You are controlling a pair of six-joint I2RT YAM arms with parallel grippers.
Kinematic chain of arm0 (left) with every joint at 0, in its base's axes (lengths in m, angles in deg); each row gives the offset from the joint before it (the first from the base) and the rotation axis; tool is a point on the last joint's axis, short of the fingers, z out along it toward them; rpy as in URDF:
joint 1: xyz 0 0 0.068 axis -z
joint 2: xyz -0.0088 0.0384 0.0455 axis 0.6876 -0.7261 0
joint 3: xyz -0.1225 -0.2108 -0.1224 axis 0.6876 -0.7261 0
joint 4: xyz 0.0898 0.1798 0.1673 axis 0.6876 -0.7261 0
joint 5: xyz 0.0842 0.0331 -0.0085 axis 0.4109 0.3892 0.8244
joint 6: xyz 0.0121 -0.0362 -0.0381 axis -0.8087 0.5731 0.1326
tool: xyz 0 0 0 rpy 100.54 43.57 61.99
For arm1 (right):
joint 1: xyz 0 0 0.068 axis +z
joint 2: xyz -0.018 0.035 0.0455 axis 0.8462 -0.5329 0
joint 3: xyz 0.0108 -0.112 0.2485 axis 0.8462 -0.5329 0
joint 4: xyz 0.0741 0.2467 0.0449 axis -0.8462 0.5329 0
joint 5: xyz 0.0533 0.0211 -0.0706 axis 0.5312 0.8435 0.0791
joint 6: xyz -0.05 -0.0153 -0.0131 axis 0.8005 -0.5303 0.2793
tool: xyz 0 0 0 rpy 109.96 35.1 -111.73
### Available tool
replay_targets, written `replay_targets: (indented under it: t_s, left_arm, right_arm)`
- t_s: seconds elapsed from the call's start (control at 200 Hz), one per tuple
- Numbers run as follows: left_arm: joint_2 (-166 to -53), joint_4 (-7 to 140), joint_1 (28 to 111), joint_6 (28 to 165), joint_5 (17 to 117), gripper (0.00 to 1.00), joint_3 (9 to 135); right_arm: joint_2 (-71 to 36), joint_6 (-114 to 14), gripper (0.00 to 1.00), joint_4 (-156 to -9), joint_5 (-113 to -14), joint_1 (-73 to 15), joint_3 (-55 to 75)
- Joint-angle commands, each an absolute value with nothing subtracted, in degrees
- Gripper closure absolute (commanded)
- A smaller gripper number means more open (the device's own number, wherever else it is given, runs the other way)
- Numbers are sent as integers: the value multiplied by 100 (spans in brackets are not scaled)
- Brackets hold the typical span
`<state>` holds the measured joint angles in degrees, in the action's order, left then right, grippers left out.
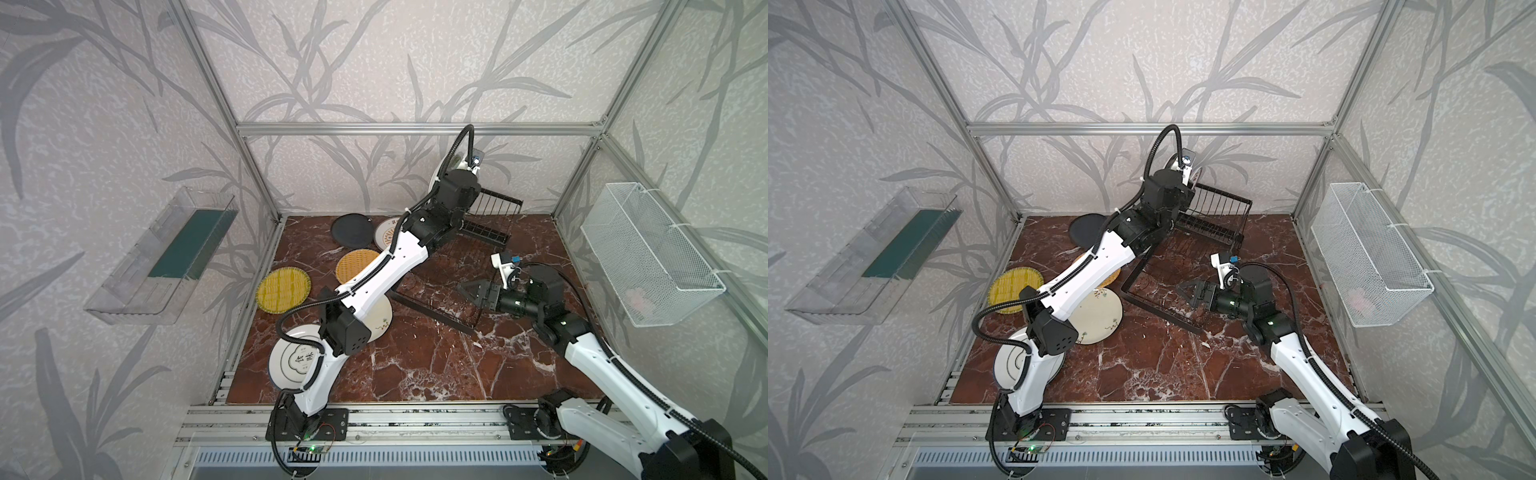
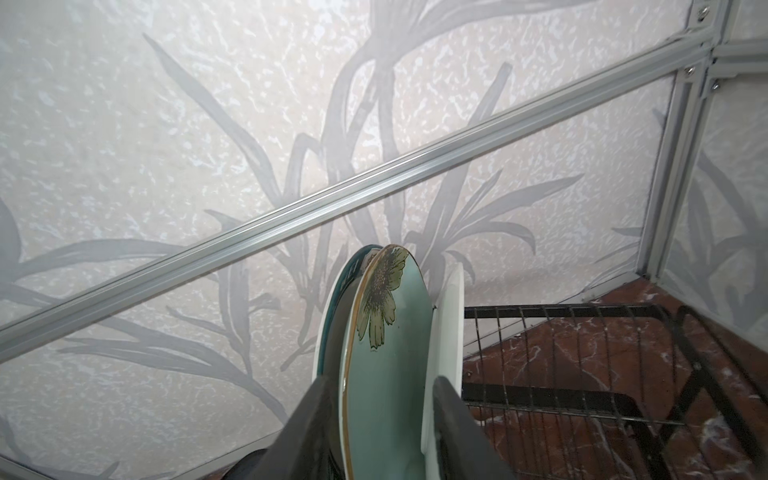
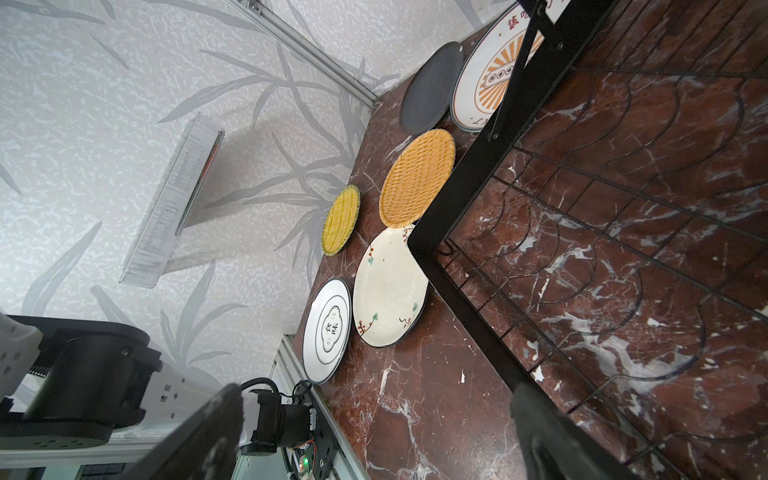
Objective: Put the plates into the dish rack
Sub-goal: 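Open the left gripper and withdraw it from the rack, then move the right gripper to the cream berry-pattern plate's edge while the left gripper returns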
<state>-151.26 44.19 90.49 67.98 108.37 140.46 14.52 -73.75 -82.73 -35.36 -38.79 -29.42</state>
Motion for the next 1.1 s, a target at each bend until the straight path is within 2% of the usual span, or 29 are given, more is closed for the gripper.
replay_targets:
  t_s: [0.0, 0.09, 0.26, 0.53, 0.635, 0.815, 0.96, 1.095]
  left_arm:
    - [-14471, 4148, 9073, 7235, 10506, 51, 13973]
    - [-14196, 3958, 9073, 7464, 10285, 42, 13803]
    - [-13588, 3370, 9066, 7982, 9906, 33, 13344]
    - [-11413, 3343, 8859, 8886, 9463, 18, 10577]
    - [-10373, 3360, 8483, 9400, 9014, 11, 9317]
    - [-8927, 3029, 7332, 10305, 7710, 3, 7618]
    - [-8392, 2877, 6600, 10698, 6485, 1, 6685]
    - [-8056, 3150, 6083, 10995, 5927, 1, 5952]
  right_arm:
    - [1523, -7267, 1, -8248, -3554, -3822, -2965]
    - [1471, -7148, 1, -8151, -3633, -3707, -2903]
    - [1302, -7010, 1, -8045, -3924, -3272, -2777]
    - [840, -7016, 0, -8286, -4372, -2366, -2745]
    - [534, -7020, 1, -8450, -4570, -1979, -2715]
    - [-181, -7183, 3, -8943, -4924, -1374, -2656]
    - [-910, -7512, 6, -9526, -5249, -1053, -2640]
    - [-1566, -7628, 8, -9781, -5792, -698, -2439]
